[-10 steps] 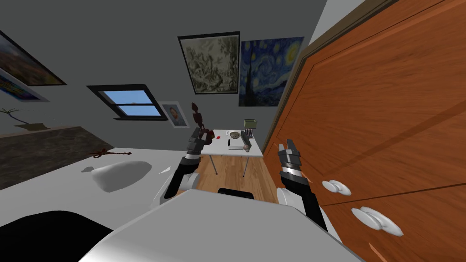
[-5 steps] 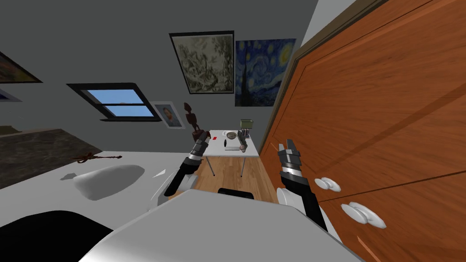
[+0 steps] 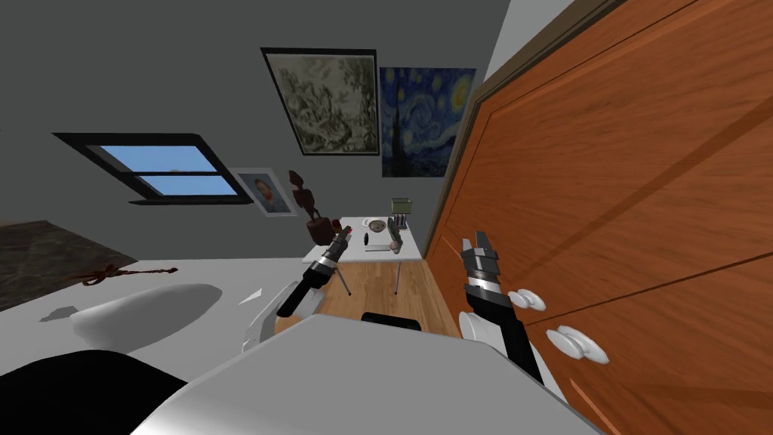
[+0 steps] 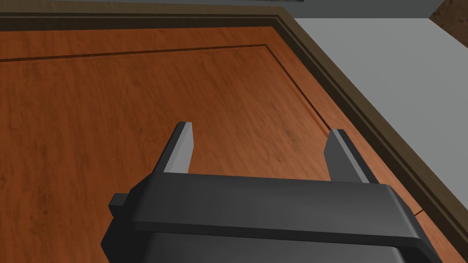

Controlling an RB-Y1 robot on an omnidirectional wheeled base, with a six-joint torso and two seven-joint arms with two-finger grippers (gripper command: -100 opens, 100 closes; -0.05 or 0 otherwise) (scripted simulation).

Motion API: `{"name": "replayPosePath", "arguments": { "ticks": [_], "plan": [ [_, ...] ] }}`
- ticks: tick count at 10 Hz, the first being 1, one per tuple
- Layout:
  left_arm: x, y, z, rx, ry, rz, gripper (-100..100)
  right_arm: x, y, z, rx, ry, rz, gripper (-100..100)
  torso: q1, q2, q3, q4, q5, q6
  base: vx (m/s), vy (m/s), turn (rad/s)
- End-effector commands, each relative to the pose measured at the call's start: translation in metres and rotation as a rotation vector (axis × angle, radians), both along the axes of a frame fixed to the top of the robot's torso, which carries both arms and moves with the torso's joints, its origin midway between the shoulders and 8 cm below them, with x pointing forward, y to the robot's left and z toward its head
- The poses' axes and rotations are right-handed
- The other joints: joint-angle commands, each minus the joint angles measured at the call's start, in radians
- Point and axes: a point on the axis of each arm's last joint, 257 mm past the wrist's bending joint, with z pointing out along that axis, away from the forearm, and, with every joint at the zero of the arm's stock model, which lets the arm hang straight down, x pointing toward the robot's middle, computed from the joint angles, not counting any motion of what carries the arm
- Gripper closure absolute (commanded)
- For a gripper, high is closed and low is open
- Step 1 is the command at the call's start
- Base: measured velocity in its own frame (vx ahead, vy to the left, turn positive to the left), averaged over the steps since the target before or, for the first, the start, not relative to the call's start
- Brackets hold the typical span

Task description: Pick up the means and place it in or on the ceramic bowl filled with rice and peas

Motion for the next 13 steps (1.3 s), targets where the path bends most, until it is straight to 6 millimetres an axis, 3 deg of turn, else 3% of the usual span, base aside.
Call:
{"name": "replayPosePath", "arguments": {
  "ticks": [1,5,6,8,9,11,12,13],
  "plan": [
    [0.004,0.005,-0.026,0.054,0.072,0.002,-100,0.0,0.0,0.0,0.0,0.0,0.0,0,0.0,0.0,0.0,0.0,0.0,0.0,0.05,-0.088,-0.116],
    [0.012,0.025,-0.088,0.206,0.246,0.014,-100,0.0,0.0,0.0,0.0,0.0,0.0,0,0.0,0.0,0.0,0.0,0.0,0.0,0.043,-0.091,-0.104],
    [0.011,0.026,-0.089,0.217,0.247,0.01,-100,0.0,0.0,0.0,0.0,0.0,0.0,0,-0.001,0.0,0.0,0.0,0.0,0.0,0.025,-0.062,-0.016],
    [0.012,0.044,-0.12,0.299,0.336,0.026,-100,0.0,0.0,0.0,0.0,0.0,0.0,0,0.002,0.002,0.001,0.0,0.0,0.0,0.036,-0.053,-0.083],
    [0.012,0.044,-0.12,0.306,0.337,0.024,-100,0.0,0.0,0.0,0.0,0.0,0.0,0,0.002,0.001,0.0,0.0,0.0,0.0,0.031,-0.047,-0.044],
    [0.011,0.067,-0.151,0.388,0.426,0.048,-100,0.0,0.0,0.0,0.0,0.0,0.0,0,0.002,0.001,0.001,0.0,0.0,-0.001,0.04,-0.068,-0.087],
    [0.011,0.069,-0.151,0.401,0.427,0.045,-100,0.0,0.0,0.0,0.0,0.0,0.0,0,0.001,0.001,0.0,0.0,0.0,0.0,0.036,-0.057,-0.034],
    [0.01,0.083,-0.165,0.451,0.472,0.058,-100,0.0,0.0,0.0,0.0,0.0,0.0,0,0.002,0.001,0.0,0.0,0.0,0.0,0.032,-0.046,-0.063]
  ]
}}
